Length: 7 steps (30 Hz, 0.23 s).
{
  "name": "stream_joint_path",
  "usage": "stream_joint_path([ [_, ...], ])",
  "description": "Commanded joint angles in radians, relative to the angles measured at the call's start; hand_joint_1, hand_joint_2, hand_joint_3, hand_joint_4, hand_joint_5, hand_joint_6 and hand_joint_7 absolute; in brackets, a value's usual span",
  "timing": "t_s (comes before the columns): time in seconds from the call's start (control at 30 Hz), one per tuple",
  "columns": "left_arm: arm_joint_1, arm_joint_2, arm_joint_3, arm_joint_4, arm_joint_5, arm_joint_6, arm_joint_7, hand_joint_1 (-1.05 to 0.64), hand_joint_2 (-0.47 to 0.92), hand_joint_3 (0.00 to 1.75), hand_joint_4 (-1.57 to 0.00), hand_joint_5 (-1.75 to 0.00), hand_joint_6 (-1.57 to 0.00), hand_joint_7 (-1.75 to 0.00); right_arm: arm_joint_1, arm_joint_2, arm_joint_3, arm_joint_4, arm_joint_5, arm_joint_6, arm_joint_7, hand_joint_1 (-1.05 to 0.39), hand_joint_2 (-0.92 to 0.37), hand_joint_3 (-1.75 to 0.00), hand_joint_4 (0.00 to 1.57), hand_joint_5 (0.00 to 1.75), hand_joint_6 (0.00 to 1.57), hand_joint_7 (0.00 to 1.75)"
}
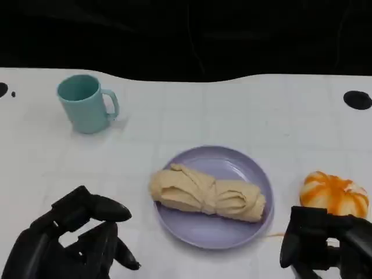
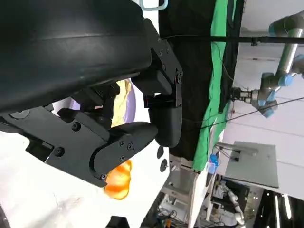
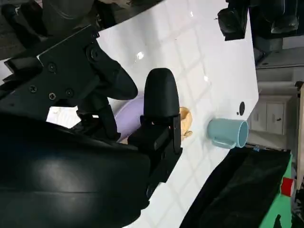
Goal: Grasp the towel on the left side of the plate with the left hand and place it into the plate.
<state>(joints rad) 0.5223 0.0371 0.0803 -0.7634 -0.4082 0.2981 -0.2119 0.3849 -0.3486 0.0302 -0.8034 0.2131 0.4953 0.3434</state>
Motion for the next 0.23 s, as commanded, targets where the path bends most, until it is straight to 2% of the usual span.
stream_joint_path([
  [0.03, -0.007, 0.033, 0.005, 0.014, -0.006, -0.012, -0.011, -0.31, 0.61, 0.89, -0.84, -1.55, -0.74, -1.50, 0.004, -0.017, -0.016, 0.005, 0.000, -0.022, 0.010, -0.05, -0.52, -1.22, 0.73, 1.75, 0.64, 1.52],
  [0.23, -0.020, 0.051, 0.006, 0.029, -0.019, -0.022, -0.027, -0.31, 0.57, 0.93, -0.85, -1.59, -0.77, -1.42, 0.001, -0.019, -0.020, 0.004, 0.001, -0.013, 0.014, -0.06, -0.52, -1.21, 0.72, 1.75, 0.63, 1.53],
])
